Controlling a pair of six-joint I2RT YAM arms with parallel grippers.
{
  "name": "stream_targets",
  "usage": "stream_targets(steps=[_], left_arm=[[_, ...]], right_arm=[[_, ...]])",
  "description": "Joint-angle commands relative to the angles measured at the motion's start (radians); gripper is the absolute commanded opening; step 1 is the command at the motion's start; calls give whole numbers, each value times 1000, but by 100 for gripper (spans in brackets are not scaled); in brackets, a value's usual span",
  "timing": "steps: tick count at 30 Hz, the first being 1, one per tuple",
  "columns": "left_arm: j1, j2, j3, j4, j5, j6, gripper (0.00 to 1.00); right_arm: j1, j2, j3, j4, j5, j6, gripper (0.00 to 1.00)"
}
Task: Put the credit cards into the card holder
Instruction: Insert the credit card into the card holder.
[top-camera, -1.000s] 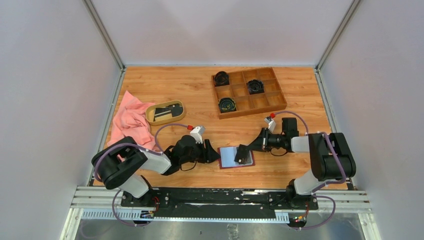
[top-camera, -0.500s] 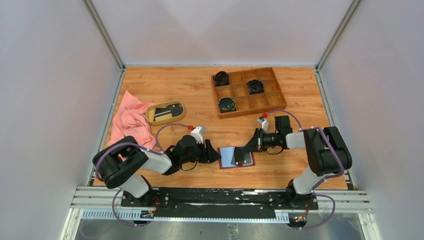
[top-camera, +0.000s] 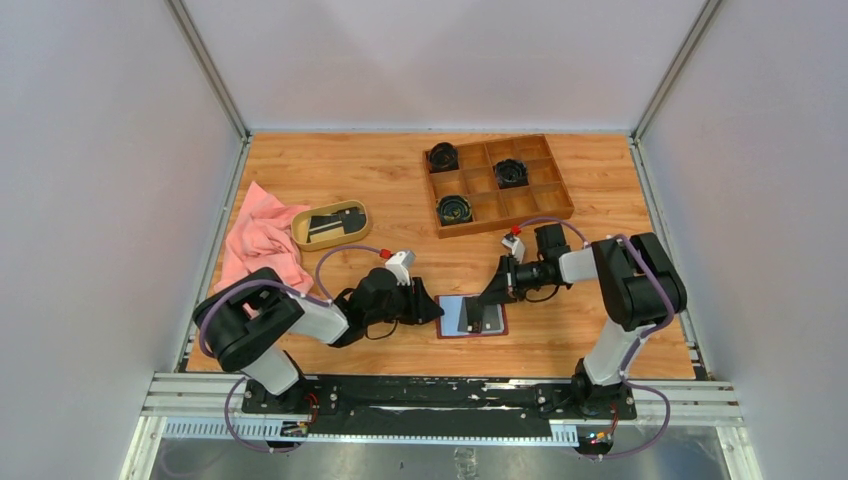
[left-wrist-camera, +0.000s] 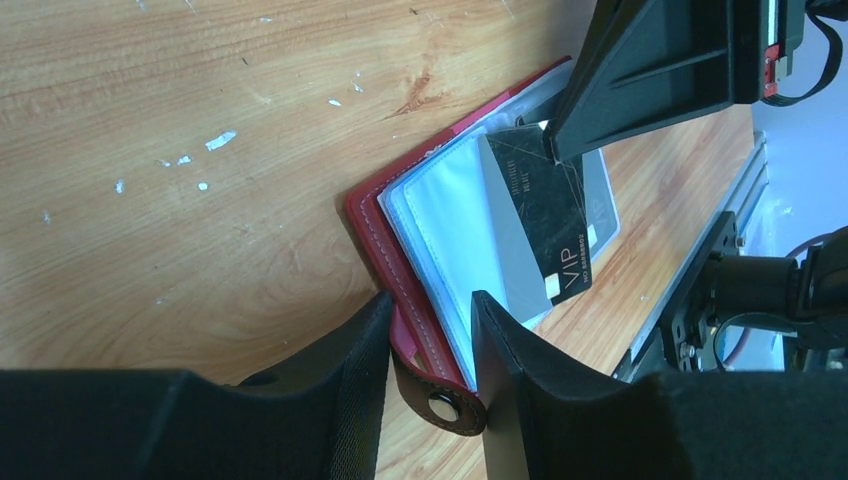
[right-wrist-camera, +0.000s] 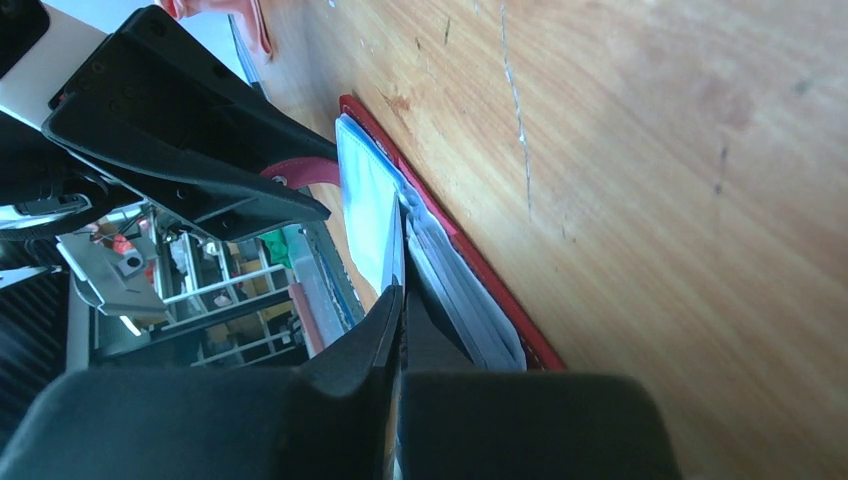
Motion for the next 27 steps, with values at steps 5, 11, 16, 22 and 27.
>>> stream_targets(steps=[5, 11, 16, 22, 27], left_arm=[[-9, 34, 24, -7, -7, 5, 37], [-9, 69, 48, -7, -10, 9, 33], [-9, 105, 72, -7, 12, 5, 31], [-9, 83, 60, -7, 4, -2, 31], [-9, 41, 36, -7, -25, -9, 35]], right_arm=[[39, 82, 80, -138, -18, -38, 0], [49, 71, 119, -229, -3, -92, 0], [79, 85, 133, -219, -1, -95, 0], [103, 101, 126, -156, -6, -60, 0], [94, 74, 182, -263, -17, -155, 27]])
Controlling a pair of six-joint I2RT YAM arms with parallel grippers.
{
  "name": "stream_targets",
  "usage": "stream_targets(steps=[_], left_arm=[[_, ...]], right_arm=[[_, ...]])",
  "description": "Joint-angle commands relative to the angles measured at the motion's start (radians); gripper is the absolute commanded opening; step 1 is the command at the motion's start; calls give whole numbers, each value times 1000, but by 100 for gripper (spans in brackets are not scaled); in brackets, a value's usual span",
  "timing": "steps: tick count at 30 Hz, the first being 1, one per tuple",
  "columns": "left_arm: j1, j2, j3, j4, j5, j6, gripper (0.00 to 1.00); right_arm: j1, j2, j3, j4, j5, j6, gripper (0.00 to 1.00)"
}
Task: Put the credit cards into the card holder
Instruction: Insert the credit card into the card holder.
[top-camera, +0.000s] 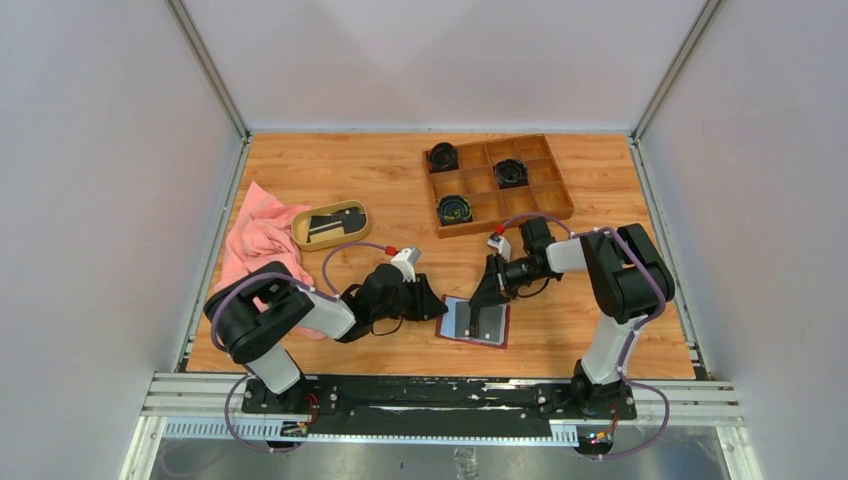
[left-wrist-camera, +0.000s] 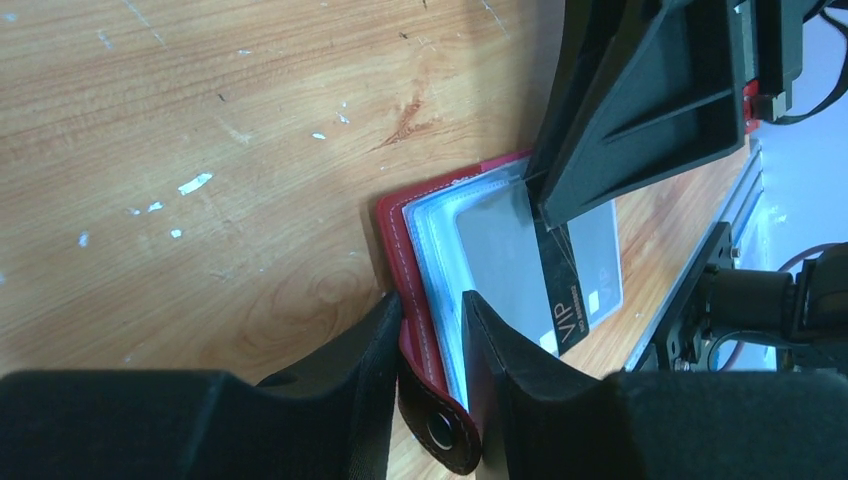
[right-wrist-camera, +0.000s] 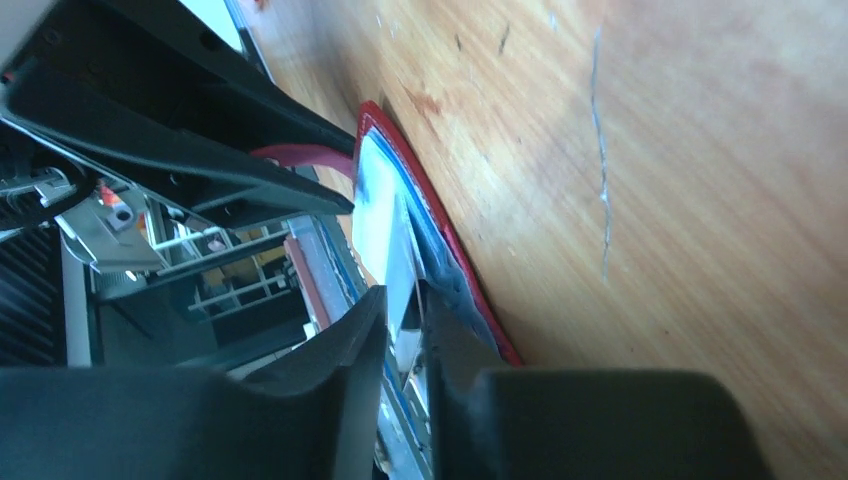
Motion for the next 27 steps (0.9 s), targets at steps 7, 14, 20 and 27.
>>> stream_targets(steps=[7, 14, 20, 27], left_arm=[[-8, -92, -56, -16, -68, 6, 38], [-7, -187, -103, -16, -91, 23, 42], [-7, -292, -157, -17, -109, 62, 44], [-7, -333, -182, -17, -94, 61, 44]], right_arm=[[3, -61, 139, -240, 59, -246, 55], [3, -122, 197, -376, 153, -401, 61], [11, -314, 210, -486, 215, -717, 46], [134, -567, 39, -474, 218, -1295, 18]])
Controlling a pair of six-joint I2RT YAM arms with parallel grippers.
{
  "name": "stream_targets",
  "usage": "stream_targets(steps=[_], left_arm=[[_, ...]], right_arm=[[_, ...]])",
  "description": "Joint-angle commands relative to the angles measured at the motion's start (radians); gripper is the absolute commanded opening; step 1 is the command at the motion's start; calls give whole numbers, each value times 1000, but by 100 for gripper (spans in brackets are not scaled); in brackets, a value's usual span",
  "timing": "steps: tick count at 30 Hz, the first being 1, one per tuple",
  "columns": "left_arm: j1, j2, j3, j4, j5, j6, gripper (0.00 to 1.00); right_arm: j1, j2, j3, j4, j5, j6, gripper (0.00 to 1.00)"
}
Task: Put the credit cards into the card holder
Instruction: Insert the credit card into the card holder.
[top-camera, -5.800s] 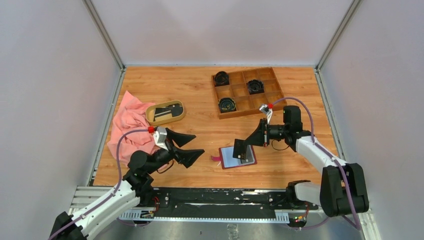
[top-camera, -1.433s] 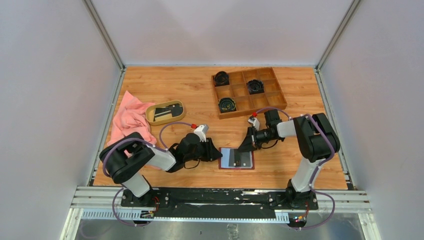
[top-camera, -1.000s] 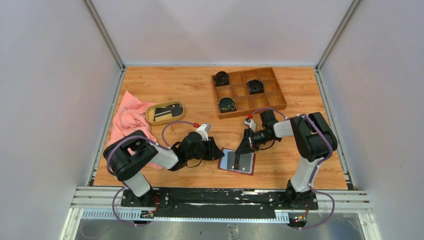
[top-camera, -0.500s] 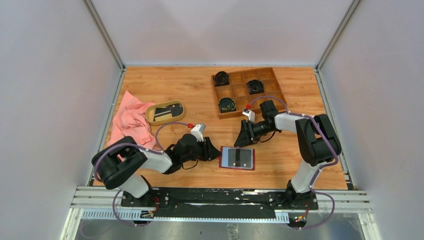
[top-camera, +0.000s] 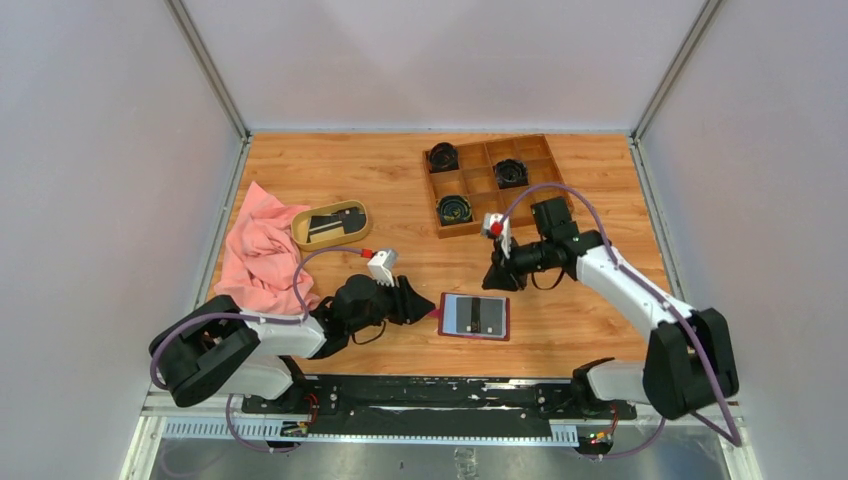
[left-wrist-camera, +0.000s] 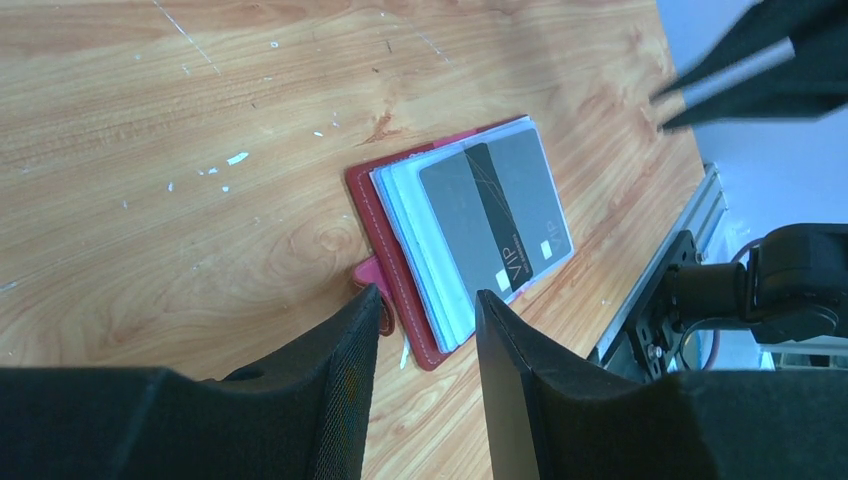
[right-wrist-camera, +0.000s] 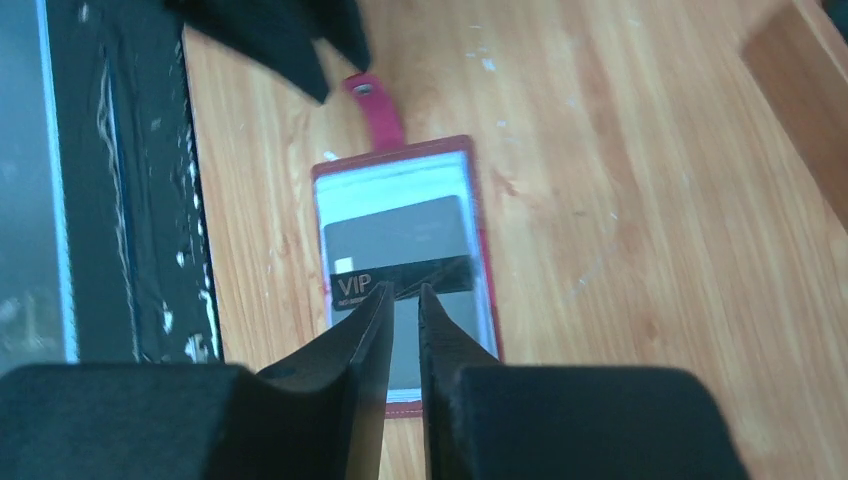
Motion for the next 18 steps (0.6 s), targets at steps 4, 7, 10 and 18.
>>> stream_targets(steps=[4, 7, 10, 18], left_arm=[[-8, 17, -3, -4, 14, 14, 44], [-8, 37, 2, 4, 23, 11, 45], [-8, 57, 3, 22, 32, 8, 45], [-8, 159, 3, 142, 65, -32, 45]], right_arm=[[128, -96, -139, -201, -5, -951, 14], [166, -37, -99, -242, 71, -1067, 11], [201, -1, -104, -234, 144, -1214, 6], [321, 24, -162, -81, 328, -1232, 2]])
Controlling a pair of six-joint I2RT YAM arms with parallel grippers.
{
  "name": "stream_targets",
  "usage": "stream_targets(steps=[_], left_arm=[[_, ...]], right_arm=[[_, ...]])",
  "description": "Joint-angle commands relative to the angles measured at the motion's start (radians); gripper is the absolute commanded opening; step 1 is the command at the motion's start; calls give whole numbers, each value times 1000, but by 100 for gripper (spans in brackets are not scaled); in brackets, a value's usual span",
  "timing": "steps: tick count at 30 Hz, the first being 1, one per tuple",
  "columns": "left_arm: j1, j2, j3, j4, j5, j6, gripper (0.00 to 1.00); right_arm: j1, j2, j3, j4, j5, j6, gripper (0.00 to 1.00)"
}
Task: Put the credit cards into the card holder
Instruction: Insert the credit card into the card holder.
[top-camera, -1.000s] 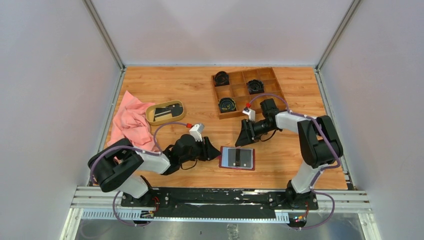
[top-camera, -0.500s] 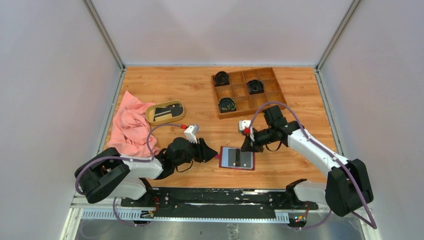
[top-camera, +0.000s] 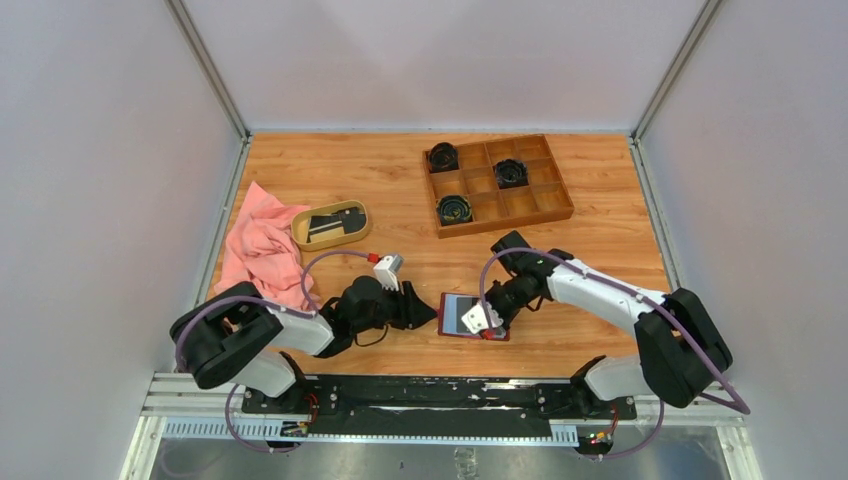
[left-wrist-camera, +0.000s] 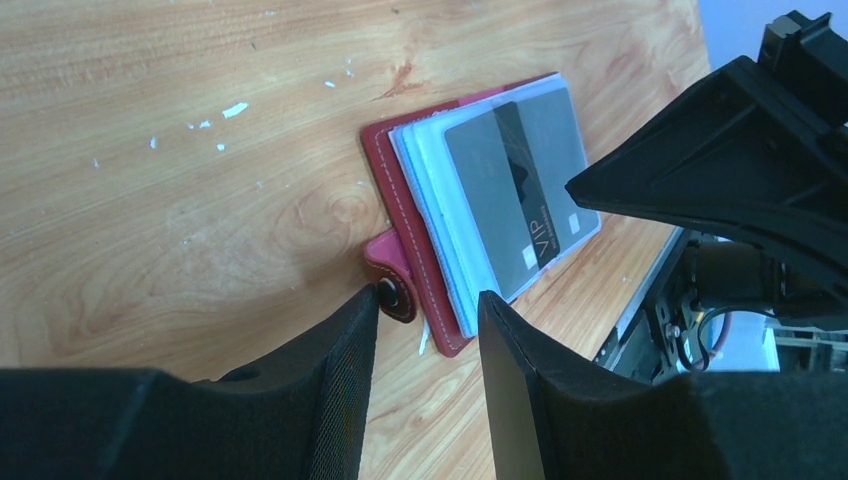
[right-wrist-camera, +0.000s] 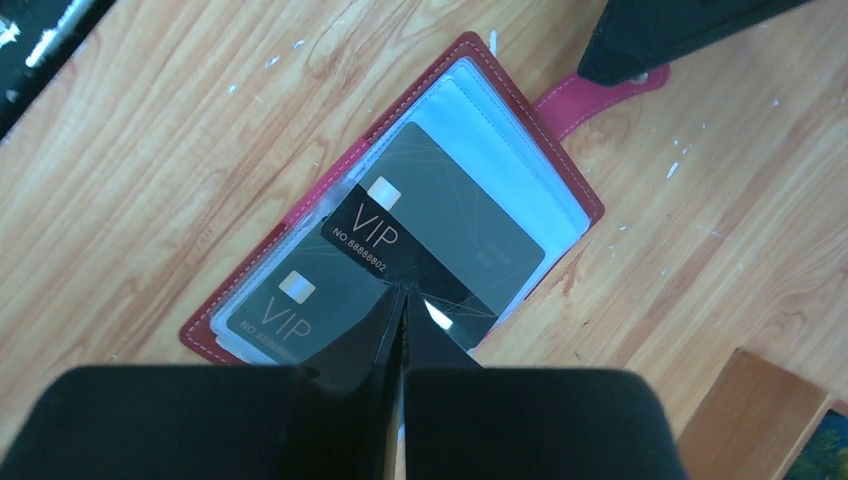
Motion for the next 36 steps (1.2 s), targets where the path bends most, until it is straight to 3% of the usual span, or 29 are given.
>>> stream_targets(steps=[1, 6, 14, 21, 27, 36], left_arm=[[-8, 64, 3, 105, 20, -23, 45], [-7, 132, -2, 183, 39, -45, 45], [-8, 178, -2, 225, 51, -57, 45], [-8, 261, 7, 287, 81, -77, 43], [-8, 328, 4, 372, 99, -105, 41], [-8, 303, -3, 350, 81, -95, 41]], right_arm=[[38, 11, -38, 52, 111, -88, 2], [38, 12, -66, 66, 147, -111, 3], [58, 29, -88, 105, 152, -109, 15], [104, 52, -102, 149, 168, -85, 18], [145, 67, -108, 221, 198, -6, 20], [150, 24, -94, 246, 201, 123, 21]])
